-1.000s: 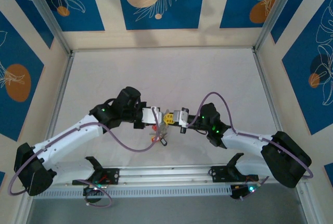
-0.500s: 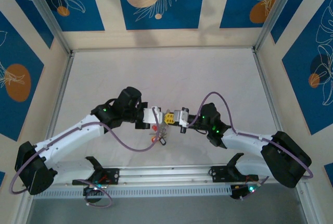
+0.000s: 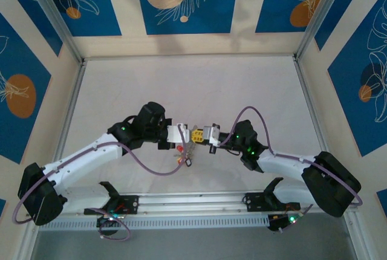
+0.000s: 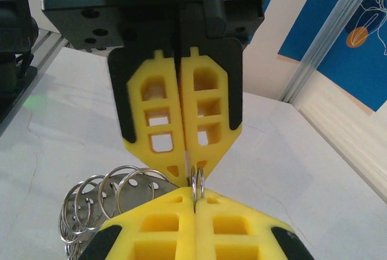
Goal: Put the keys on the keyring
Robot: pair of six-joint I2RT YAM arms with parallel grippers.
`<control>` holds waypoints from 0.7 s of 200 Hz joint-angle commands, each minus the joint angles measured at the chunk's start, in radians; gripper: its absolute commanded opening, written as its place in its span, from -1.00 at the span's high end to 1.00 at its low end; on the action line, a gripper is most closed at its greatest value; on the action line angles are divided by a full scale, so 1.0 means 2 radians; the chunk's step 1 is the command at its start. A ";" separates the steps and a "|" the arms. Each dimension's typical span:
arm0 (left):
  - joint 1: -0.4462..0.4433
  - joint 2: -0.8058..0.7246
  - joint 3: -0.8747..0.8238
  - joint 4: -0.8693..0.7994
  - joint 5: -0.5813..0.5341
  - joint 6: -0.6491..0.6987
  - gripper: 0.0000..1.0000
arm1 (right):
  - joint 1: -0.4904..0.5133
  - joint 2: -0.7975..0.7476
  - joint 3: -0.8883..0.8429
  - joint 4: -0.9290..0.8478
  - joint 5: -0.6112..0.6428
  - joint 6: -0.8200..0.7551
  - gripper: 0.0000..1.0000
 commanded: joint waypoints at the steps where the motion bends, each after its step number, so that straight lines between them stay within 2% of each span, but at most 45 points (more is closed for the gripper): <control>1: 0.014 -0.017 -0.013 0.020 0.036 -0.035 0.54 | -0.002 0.000 -0.003 0.056 -0.013 0.009 1.00; 21: 0.027 -0.033 -0.011 0.040 0.057 -0.051 0.46 | -0.002 0.004 -0.002 0.056 -0.021 0.005 1.00; 140: 0.033 -0.030 -0.013 0.039 0.133 -0.048 0.40 | -0.002 0.003 -0.002 0.046 -0.036 -0.009 1.00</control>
